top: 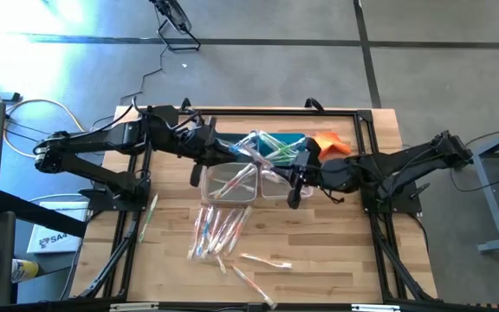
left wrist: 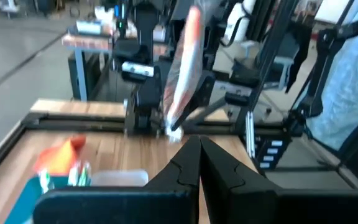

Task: Pick & Place Toothbrushes
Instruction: Put the orange toothbrush into the gray bin

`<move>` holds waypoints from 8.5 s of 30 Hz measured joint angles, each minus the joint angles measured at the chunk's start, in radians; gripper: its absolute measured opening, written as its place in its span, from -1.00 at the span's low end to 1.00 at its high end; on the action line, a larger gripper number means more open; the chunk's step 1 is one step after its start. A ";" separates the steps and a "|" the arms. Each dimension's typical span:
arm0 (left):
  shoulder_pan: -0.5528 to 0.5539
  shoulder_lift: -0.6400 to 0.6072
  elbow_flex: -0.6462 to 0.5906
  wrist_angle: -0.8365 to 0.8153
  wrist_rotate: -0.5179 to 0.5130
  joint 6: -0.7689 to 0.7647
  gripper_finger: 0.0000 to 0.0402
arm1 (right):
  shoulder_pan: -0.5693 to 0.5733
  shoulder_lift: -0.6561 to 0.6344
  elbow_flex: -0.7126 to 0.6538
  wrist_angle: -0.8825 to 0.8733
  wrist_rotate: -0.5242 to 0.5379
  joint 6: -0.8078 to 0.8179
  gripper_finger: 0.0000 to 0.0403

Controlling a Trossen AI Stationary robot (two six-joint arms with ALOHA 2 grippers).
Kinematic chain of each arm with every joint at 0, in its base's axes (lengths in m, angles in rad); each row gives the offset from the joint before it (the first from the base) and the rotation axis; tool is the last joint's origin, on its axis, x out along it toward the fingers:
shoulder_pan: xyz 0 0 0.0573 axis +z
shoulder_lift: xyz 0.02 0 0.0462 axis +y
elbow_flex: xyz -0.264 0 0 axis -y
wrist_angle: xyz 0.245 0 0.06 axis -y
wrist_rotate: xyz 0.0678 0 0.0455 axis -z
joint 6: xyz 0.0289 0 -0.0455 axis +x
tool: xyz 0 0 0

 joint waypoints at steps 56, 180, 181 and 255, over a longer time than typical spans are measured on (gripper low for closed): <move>0.000 0.121 0.000 0.264 -0.046 0.027 -0.41 | -0.097 0.001 0.000 -0.026 -0.104 0.003 -0.96; -0.342 -0.023 -0.891 0.663 -0.977 -0.829 -0.89 | -0.095 -0.243 0.000 -0.050 -0.122 0.011 0.32; -0.349 -0.010 -0.891 0.669 -0.994 -0.834 -0.89 | -0.095 -0.243 0.000 -0.050 -0.123 0.011 0.32; -0.347 0.059 -0.549 0.638 -1.084 0.102 -0.22 | -0.096 -0.243 0.000 -0.057 -0.125 0.011 0.32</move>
